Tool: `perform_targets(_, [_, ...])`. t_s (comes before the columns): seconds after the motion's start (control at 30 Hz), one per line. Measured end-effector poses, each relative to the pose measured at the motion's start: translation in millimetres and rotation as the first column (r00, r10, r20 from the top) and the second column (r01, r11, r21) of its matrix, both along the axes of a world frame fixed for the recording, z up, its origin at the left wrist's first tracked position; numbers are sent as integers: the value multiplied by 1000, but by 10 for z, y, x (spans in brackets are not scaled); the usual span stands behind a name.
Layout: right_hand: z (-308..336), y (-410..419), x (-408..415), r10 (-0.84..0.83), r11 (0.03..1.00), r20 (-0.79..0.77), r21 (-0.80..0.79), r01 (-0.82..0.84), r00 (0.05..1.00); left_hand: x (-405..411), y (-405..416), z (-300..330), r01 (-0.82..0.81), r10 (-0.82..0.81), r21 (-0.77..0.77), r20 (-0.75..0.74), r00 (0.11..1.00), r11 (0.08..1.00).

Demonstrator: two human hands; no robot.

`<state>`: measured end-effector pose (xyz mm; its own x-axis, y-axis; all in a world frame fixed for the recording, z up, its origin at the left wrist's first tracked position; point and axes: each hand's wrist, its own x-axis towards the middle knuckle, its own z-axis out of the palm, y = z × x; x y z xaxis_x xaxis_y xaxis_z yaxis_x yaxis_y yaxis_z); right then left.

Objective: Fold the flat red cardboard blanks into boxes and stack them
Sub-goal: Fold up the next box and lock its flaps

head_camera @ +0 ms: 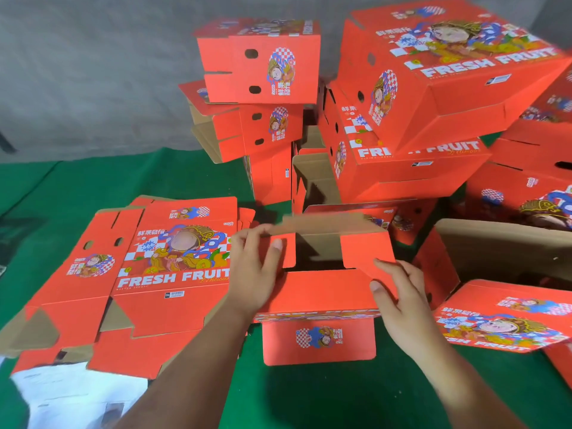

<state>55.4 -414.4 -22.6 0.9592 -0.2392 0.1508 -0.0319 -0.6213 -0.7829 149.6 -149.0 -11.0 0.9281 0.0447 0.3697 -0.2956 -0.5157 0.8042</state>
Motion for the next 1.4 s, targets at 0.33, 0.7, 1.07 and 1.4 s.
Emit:
perform_targets(0.33, [107, 52, 169, -168, 903, -175, 368, 223, 970, -91, 42, -55, 13, 3, 120, -131, 991, 993])
perform_targets(0.7, [132, 190, 410, -295, 935, -291, -287, 211, 910, -137, -155, -80, -135, 237, 273, -386, 891, 953])
perform_targets(1.07, [225, -55, 164, -312, 927, -147, 167, 335, 939, -432, -61, 372, -490, -301, -551, -812, 499, 675])
perform_targets(1.4, [619, -23, -176, -349, 845, -26, 422, 327, 937, -916, 48, 710, -243, -311, -841, -425, 850, 483])
